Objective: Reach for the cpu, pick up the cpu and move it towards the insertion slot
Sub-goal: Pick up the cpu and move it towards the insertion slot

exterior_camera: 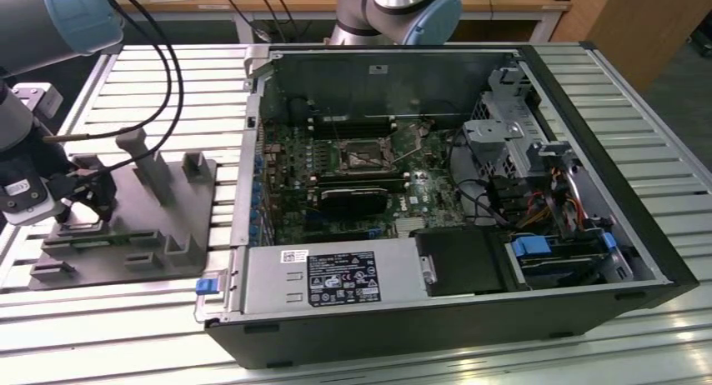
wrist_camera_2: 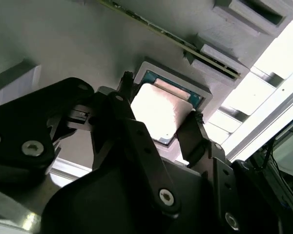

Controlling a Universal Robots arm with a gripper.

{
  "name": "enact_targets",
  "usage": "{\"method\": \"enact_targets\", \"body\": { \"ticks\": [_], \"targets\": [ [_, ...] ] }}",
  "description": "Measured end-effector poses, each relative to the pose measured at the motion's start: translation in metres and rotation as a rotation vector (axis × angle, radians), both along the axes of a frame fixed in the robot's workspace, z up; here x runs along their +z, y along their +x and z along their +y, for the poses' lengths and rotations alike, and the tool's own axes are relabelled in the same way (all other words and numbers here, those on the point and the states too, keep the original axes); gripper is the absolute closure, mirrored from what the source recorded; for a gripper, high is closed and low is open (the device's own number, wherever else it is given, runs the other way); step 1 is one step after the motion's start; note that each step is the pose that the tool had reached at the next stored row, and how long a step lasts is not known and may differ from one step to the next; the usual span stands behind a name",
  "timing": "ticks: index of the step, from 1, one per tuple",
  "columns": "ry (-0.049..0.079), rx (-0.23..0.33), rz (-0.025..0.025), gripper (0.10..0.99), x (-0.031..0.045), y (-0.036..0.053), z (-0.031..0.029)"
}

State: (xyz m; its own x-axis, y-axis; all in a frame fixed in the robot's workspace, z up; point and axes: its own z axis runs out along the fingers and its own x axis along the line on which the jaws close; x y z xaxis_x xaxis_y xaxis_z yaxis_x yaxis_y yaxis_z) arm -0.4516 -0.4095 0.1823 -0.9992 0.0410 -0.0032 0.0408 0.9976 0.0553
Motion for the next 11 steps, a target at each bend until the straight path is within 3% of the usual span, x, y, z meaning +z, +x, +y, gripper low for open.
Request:
{"method": "enact_targets", "body": {
  "ticks": [3,11],
  "targets": [
    [0.0,0.0,0.0,0.545,-0.0002,0.0,0.0],
    [0.0,0.0,-0.0005,0.545,0.0025,0.0001,0.0]
  ]
}}
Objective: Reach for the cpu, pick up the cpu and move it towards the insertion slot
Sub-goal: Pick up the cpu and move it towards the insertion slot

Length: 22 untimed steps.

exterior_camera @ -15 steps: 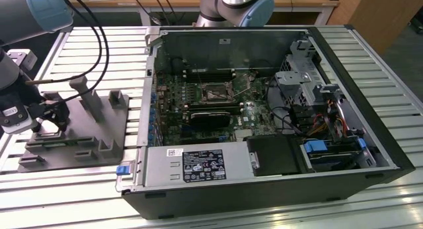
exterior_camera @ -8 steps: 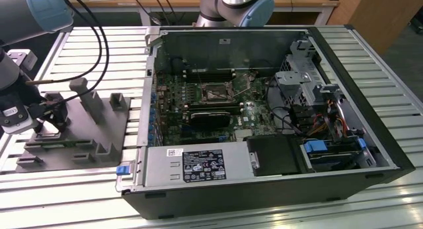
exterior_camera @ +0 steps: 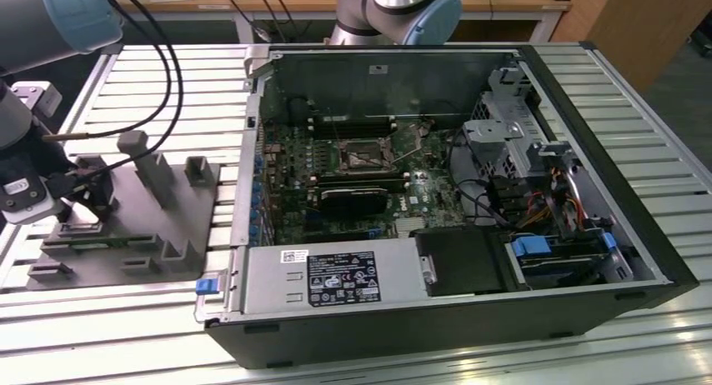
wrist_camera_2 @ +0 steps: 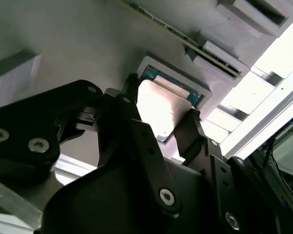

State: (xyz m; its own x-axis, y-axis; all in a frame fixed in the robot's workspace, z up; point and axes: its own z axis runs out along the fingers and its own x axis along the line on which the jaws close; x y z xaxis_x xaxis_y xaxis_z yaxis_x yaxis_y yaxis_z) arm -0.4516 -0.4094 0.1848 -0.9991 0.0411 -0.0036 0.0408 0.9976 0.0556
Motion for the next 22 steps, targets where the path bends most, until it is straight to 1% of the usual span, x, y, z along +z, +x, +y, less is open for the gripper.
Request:
{"method": "enact_targets", "body": {
  "ticks": [5,9,22],
  "targets": [
    [0.0,0.0,0.0003,0.545,0.0085,-0.0001,0.0],
    [0.0,0.0,0.0002,0.545,0.0175,0.0,0.0],
    [0.0,0.0,0.0004,0.545,0.055,0.0,0.0]
  ]
}}
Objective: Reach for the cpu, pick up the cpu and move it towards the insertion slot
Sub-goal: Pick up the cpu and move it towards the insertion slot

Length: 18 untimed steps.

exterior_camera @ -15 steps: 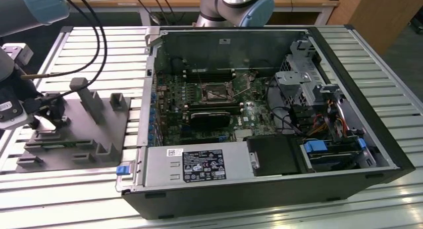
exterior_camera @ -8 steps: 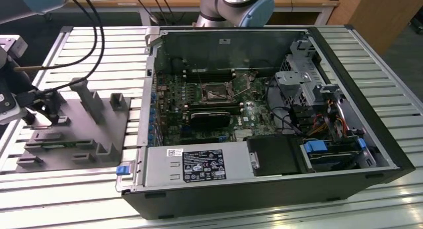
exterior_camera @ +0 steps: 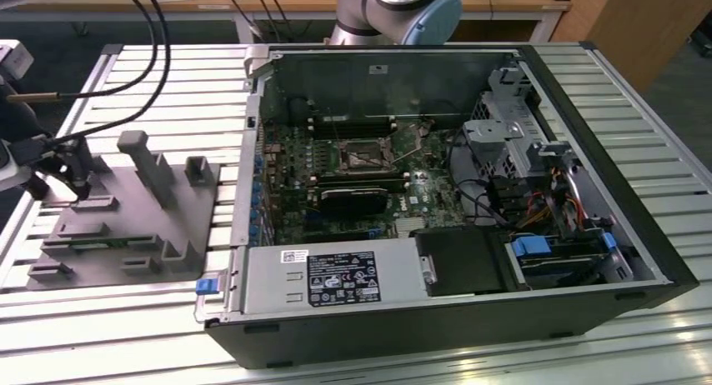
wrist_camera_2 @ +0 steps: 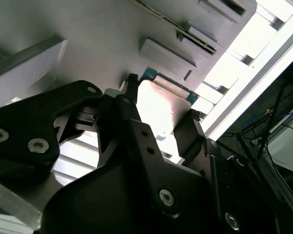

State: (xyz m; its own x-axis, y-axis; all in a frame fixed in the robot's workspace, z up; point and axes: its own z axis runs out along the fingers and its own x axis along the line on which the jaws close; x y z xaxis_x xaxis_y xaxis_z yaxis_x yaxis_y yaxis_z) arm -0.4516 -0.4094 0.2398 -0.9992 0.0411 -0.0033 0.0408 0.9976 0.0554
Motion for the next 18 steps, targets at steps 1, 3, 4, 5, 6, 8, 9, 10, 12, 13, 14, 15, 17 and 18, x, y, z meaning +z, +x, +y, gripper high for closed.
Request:
{"method": "enact_targets", "body": {
  "ticks": [1,3,4,5,6,8,9,10,12,13,14,15,17,18],
  "targets": [
    [0.0,0.0,-0.0001,0.545,0.0034,0.0,0.0],
    [0.0,0.0,0.0,0.545,0.0105,0.0,0.0],
    [0.0,0.0,0.0,0.545,0.014,0.0,0.0],
    [0.0,0.0,-0.0001,0.545,0.0175,0.0,0.0],
    [0.0,0.0,-0.0001,0.545,0.021,0.0,0.0],
    [0.0,0.0,0.0,0.545,0.0283,0.0,0.0],
    [0.0,0.0,-0.0001,0.545,0.032,0.0,0.0],
    [0.0,0.0,-0.0001,0.545,0.0356,0.0,0.0],
    [0.0,0.0,0.0,0.545,0.0425,0.0,0.0],
    [0.0,0.0,-0.0001,0.545,0.0459,0.0,0.0],
    [0.0,0.0,-0.0001,0.545,0.0493,0.0,0.0],
    [0.0,0.0,0.0,0.545,0.0526,0.0,0.0],
    [0.0,0.0,-0.0001,0.545,0.0594,0.0,0.0],
    [0.0,0.0,0.0,0.545,0.0627,0.0,0.0]
  ]
}}
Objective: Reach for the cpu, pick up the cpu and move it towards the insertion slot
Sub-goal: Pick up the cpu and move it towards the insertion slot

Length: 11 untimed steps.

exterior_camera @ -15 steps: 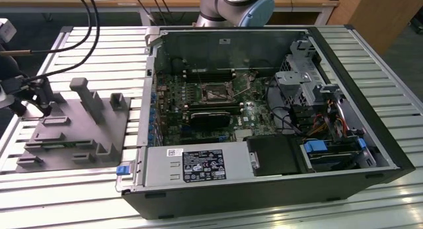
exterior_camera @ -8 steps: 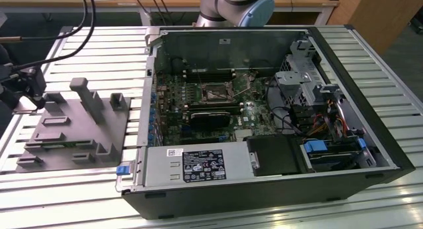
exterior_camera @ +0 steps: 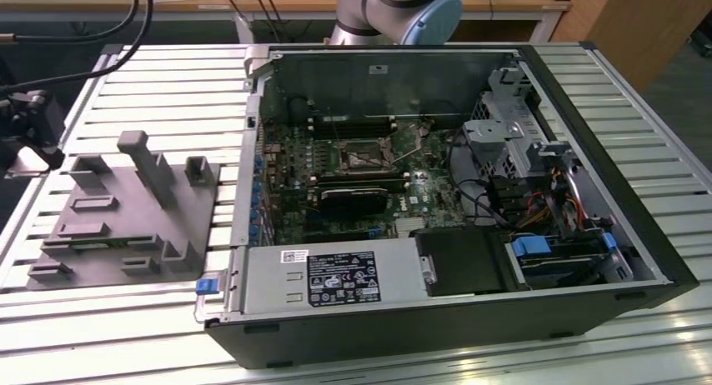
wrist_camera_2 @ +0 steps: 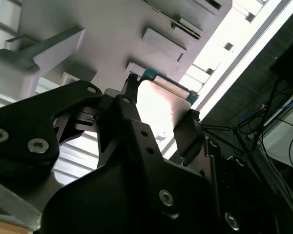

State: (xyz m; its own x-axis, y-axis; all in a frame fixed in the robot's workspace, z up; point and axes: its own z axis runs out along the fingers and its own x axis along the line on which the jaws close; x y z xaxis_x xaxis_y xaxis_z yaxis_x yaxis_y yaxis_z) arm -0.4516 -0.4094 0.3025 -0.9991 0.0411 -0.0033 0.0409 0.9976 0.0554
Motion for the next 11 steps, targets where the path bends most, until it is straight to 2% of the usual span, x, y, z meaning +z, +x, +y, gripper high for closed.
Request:
{"method": "enact_targets", "body": {
  "ticks": [11],
  "targets": [
    [0.0,0.0,-0.0001,0.545,0.0315,0.0,0.0]
  ]
}}
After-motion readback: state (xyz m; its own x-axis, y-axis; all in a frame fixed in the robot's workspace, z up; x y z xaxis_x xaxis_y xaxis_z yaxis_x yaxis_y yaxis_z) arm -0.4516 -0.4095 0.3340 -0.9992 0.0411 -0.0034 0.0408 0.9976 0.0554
